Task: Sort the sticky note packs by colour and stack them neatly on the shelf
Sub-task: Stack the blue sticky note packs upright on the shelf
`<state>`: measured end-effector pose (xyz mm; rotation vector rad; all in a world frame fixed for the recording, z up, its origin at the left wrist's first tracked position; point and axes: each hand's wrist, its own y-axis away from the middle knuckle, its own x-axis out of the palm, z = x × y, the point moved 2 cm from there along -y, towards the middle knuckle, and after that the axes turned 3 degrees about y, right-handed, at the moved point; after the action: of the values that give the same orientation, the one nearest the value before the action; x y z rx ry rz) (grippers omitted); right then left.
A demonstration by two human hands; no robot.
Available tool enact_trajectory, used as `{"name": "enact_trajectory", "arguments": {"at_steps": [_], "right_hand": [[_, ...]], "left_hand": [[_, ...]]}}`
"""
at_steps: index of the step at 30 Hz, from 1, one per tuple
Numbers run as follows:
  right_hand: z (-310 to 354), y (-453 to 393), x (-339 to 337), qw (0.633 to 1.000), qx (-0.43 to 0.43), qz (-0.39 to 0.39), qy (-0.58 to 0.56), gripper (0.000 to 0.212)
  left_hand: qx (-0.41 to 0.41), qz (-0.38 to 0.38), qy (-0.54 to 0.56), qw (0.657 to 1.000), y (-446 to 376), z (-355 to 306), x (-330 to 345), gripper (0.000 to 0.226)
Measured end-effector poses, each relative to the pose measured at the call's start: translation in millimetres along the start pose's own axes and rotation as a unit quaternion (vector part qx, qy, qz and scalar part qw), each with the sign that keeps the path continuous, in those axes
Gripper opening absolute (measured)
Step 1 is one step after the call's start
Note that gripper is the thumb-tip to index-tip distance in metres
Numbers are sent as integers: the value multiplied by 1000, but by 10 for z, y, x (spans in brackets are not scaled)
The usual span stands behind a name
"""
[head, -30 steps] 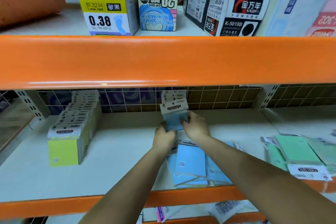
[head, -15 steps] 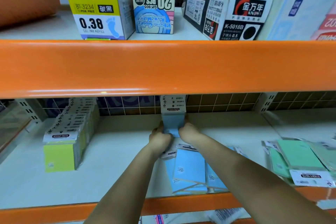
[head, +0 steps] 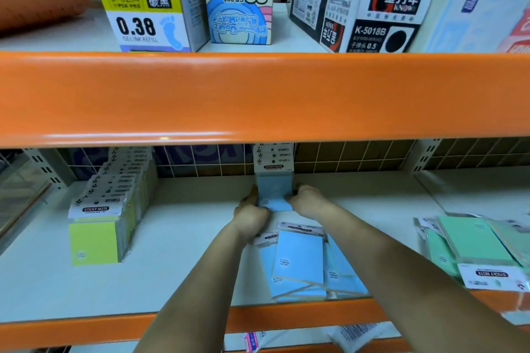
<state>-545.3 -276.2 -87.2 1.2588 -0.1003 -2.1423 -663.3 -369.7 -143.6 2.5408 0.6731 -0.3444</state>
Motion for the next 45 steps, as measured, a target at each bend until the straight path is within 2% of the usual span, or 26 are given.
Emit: {"name": "enact_trajectory", "arguments": {"at_steps": [4, 6, 10, 13, 15, 18, 21, 24, 26, 30, 33, 37, 45], "right_hand": [[-22, 46, 2, 1000, -2, 14, 13, 41], [-40, 55, 7, 1000, -3, 14, 19, 42], [-53, 137, -93, 999, -1, 29, 34, 45], [-86, 268, -207, 999, -5, 22, 49, 59], [-110, 393, -297, 998, -22, 7, 58, 66], [-130, 579, -460, 996, -36, -7, 87, 54], [-195, 671, -540, 997, -8, 57, 59, 24], [-278, 806, -494, 988, 57, 140, 20, 23], [-302, 877, -421, 985, 75, 153, 20, 26], [-263, 922, -307, 985, 95, 142, 16, 33], [-243, 929, -264, 985, 101, 138, 12, 35], [-185, 984, -281, 986, 110, 120, -35, 28], [74, 844, -516, 995, 78, 13, -65, 21]], "left_hand": [[8, -1, 18, 1000, 255, -146, -55, 75], [-3, 3, 47, 999, 440, -262, -74, 77], [2, 3, 20, 1000, 570, -344, -89, 48], [9, 8, -26, 1000, 667, -368, -44, 35], [15, -15, -83, 996, 762, -376, -46, 28], [22, -66, -193, 979, 879, -386, -80, 15], [24, -93, -219, 971, 1002, -426, -74, 20], [9, -76, -210, 975, 1091, -443, 3, 19], [-1, -80, -231, 970, 1146, -460, 44, 16], [-5, -94, -318, 944, 1174, -455, 94, 32], [-4, -92, -327, 941, 1171, -411, 139, 34], [2, -108, -310, 945, 1201, -436, 145, 31], [21, -130, -214, 968, 1086, -682, -67, 22]]}}
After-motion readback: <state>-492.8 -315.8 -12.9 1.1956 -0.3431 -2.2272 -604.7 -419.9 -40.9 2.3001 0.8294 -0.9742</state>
